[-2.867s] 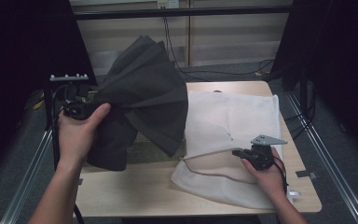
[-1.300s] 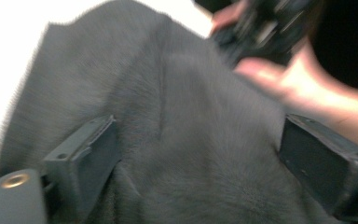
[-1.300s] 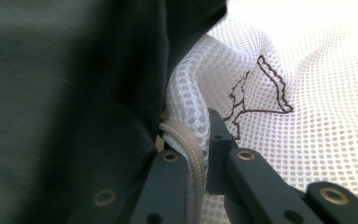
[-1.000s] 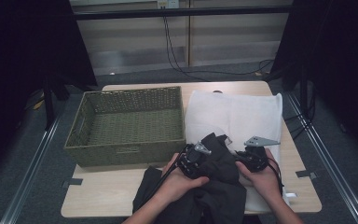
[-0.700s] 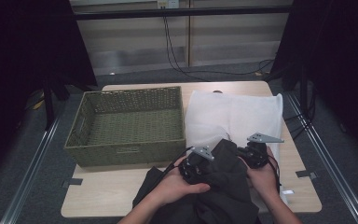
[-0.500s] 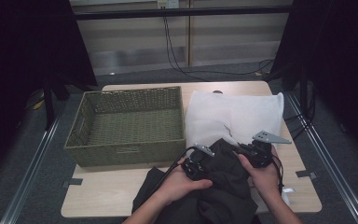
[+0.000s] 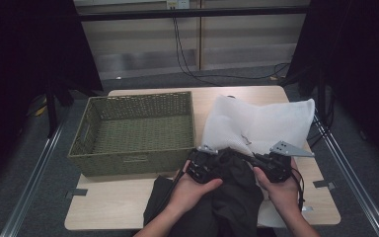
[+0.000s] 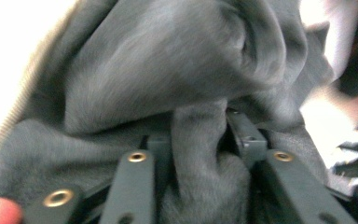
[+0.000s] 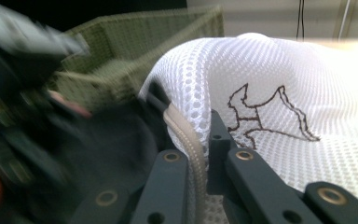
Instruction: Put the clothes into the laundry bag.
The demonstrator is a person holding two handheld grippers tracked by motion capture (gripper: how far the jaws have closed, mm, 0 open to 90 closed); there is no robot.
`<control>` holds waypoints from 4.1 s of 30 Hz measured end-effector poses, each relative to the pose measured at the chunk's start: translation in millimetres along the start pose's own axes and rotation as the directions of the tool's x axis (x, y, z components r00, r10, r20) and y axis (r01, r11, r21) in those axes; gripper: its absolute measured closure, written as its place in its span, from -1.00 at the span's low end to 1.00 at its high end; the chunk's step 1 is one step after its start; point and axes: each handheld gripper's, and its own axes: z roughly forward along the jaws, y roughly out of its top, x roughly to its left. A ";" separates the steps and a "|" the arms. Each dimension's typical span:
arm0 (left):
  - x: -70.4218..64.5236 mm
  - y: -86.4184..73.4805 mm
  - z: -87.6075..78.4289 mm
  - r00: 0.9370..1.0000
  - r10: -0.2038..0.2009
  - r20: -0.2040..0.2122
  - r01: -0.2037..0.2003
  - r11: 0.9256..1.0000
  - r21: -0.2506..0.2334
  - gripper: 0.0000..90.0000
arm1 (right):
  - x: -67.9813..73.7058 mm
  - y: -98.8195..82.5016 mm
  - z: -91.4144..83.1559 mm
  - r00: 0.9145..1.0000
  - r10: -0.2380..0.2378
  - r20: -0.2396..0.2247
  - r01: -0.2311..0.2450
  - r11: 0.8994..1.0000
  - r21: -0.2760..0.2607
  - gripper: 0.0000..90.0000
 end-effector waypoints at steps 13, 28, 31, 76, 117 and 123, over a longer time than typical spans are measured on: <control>-15.6 13.8 13.3 0.974 0.228 0.005 -0.226 0.962 0.151 -0.57 | 1.5 2.1 4.5 0.999 -0.036 -0.007 0.036 0.999 0.017 0.97; -11.7 17.1 -11.9 0.969 0.062 -0.239 -0.114 0.970 -0.213 0.41 | 19.6 13.7 -11.6 0.997 -0.074 -0.028 0.073 0.997 -0.037 0.98; 2.1 13.2 0.8 0.986 0.011 -0.164 -0.034 0.990 -0.140 0.09 | 15.8 2.4 -4.0 0.995 -0.098 0.015 0.098 0.995 0.016 0.98; -32.1 2.6 -23.1 0.990 0.128 -0.062 -0.139 0.964 -0.226 -0.19 | 5.6 -5.1 -0.9 0.999 -0.035 0.006 0.035 0.998 0.042 0.96; -23.8 -5.5 -20.0 0.975 0.148 -0.167 -0.170 0.977 -0.129 -0.61 | -8.6 -7.1 -5.7 0.995 -0.072 0.064 0.070 0.997 0.024 0.64; -9.1 -19.1 7.8 0.993 0.090 -0.079 -0.088 0.996 0.017 -0.75 | 7.2 0.0 -0.3 0.992 -0.125 0.011 0.125 0.992 0.015 0.78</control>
